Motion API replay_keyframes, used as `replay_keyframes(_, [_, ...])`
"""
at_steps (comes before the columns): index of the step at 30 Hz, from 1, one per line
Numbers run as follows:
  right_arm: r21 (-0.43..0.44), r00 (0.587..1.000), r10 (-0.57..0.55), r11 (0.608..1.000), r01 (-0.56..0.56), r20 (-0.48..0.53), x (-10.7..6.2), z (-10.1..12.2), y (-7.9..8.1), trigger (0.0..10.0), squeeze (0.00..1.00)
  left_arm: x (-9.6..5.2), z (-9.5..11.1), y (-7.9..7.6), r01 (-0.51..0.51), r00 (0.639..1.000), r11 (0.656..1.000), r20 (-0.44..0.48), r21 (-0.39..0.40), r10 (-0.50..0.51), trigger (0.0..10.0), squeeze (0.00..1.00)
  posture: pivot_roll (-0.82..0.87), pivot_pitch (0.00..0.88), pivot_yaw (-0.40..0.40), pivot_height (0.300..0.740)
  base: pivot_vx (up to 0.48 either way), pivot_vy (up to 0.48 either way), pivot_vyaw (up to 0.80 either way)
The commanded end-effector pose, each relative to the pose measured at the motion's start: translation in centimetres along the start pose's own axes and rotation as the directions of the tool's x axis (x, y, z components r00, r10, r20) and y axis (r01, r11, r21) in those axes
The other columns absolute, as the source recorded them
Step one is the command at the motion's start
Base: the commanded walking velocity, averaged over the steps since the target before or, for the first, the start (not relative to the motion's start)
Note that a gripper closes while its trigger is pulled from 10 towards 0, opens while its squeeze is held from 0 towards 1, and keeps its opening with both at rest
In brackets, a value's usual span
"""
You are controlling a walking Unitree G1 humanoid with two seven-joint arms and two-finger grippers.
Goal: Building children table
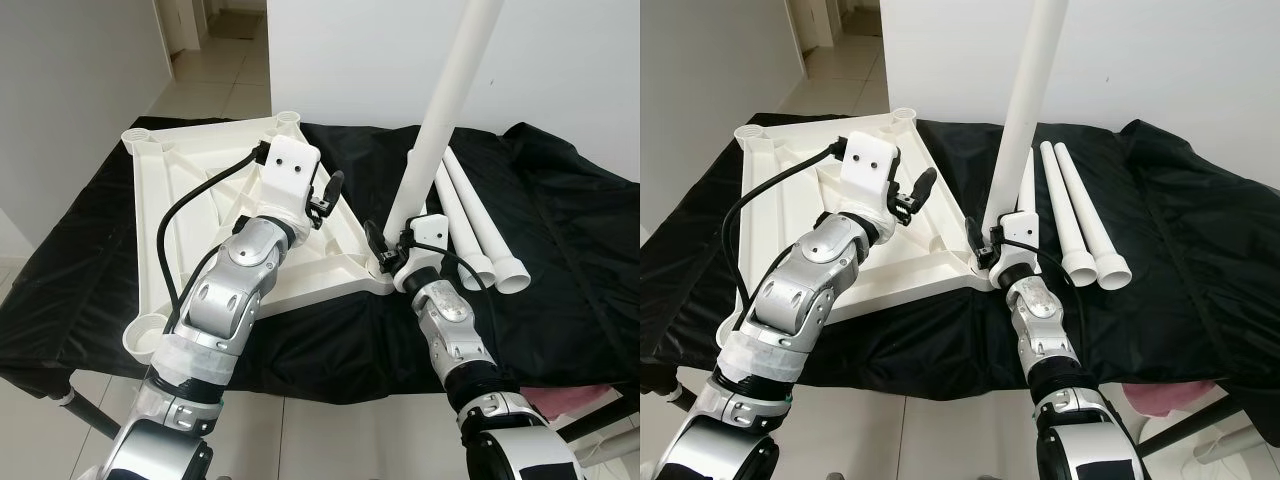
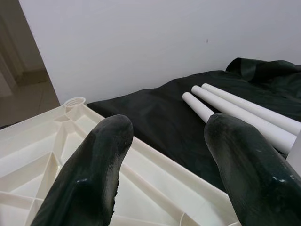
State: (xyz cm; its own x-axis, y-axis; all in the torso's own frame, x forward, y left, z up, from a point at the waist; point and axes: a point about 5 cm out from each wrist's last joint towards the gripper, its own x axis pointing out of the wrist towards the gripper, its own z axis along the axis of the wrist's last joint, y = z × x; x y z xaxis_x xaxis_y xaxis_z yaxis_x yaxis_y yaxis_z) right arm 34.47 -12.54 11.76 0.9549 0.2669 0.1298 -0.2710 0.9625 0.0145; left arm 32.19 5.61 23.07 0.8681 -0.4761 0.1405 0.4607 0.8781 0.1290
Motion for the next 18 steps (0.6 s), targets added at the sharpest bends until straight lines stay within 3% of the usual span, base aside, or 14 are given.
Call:
replay_keyframes(1, [0.03, 0.977, -0.066, 0.997, 0.073, -0.204, -1.8, -3.9, 0.1, 10.0, 0.0, -0.2, 0.3, -0.5, 0.067, 0.998, 0.998, 0.019, 0.014, -0.067, 10.0, 0.0, -0.01, 0.0, 0.008, 0.74, 0.0, 0.0, 0.0])
replay_keyframes(5, [0.063, 0.969, -0.146, 0.985, 0.161, -0.2, -1.7, -3.8, 0.3, 10.0, 0.0, -0.2, 0.3, -0.6, 0.065, 0.998, 0.998, 0.019, 0.015, -0.065, 10.0, 0.0, -0.01, 0.0, 0.003, 0.74, 0.0, 0.0, 0.0])
replay_keyframes(6, [0.104, 0.945, -0.243, 0.957, 0.27, -0.217, -1.8, -4.0, 0.4, 10.0, 0.0, -0.3, 0.3, -0.6, 0.063, 0.998, 0.998, 0.018, 0.015, -0.063, 10.0, 0.0, -0.01, 0.0, 0.001, 0.74, 0.0, 0.0, 0.0])
replay_keyframes(8, [0.104, 0.945, -0.243, 0.957, 0.27, -0.217, -1.8, -4.0, 0.4, 10.0, 0.0, -0.3, 0.3, -0.6, 0.063, 0.998, 0.998, 0.018, 0.015, -0.063, 10.0, 0.0, -0.01, 0.0, 0.001, 0.74, 0.0, 0.0, 0.0])
replay_keyframes(12, [0.048, 0.909, -0.389, 0.915, 0.4, -0.153, -1.7, -3.0, 1.2, 10.0, 0.0, -0.3, 0.3, -0.5, 0.059, 0.998, 0.998, 0.018, 0.014, -0.059, 10.0, 0.0, -0.01, 0.0, -0.003, 0.74, 0.0, 0.0, 0.0])
replay_keyframes(15, [0.054, 0.905, -0.396, 0.911, 0.408, -0.154, -1.7, -2.9, 1.7, 10.0, 0.0, -0.3, 0.3, -0.5, 0.059, 0.998, 0.998, 0.019, 0.014, -0.059, 10.0, 0.0, -0.01, 0.0, -0.005, 0.74, 0.0, 0.0, 0.0])
replay_keyframes(18, [0.027, 0.926, -0.351, 0.933, 0.358, -0.136, -1.5, -2.5, 3.2, 10.0, 0.0, -0.3, 0.3, -0.5, 0.058, 0.998, 0.998, 0.02, 0.015, -0.058, 10.0, 0.0, -0.01, 0.0, -0.005, 0.74, 0.0, 0.0, 0.0])
